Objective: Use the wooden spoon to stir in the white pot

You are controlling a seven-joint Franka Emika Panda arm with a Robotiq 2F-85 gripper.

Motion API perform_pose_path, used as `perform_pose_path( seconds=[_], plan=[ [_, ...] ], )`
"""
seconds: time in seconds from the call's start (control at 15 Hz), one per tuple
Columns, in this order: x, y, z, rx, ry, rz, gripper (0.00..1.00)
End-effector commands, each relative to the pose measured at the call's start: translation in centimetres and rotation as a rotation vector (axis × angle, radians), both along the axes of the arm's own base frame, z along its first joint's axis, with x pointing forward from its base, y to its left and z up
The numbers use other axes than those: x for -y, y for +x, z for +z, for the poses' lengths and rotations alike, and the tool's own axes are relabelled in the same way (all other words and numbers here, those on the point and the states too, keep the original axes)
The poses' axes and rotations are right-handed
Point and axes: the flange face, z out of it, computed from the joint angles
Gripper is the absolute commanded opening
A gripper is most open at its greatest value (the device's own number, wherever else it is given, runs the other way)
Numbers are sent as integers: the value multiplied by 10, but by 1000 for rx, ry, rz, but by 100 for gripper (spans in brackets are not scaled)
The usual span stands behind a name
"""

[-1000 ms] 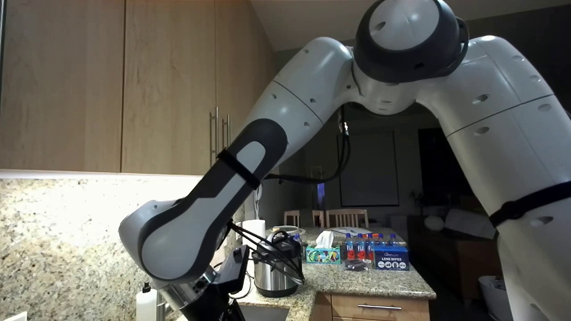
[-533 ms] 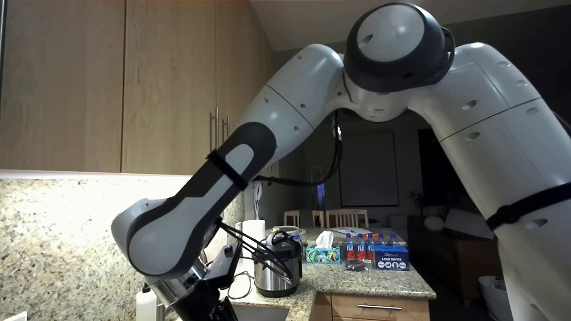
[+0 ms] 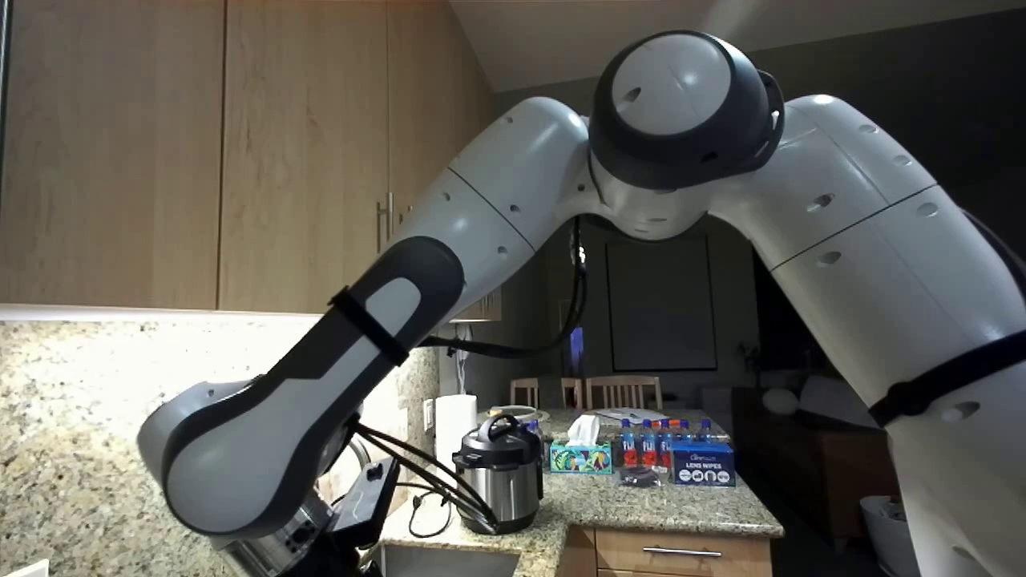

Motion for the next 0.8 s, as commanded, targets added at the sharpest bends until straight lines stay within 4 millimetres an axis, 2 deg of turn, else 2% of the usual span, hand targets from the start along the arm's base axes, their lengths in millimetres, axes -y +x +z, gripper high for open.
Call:
perform_pose_path(
  seconds=[0.0, 0.27, 0.73],
  plan=[
    [-9, -16, -1, -5, -40, 78, 9],
    [-8, -30, -4, 4, -53, 88, 9],
    [21, -42, 5, 31, -67, 11, 9]
  ],
)
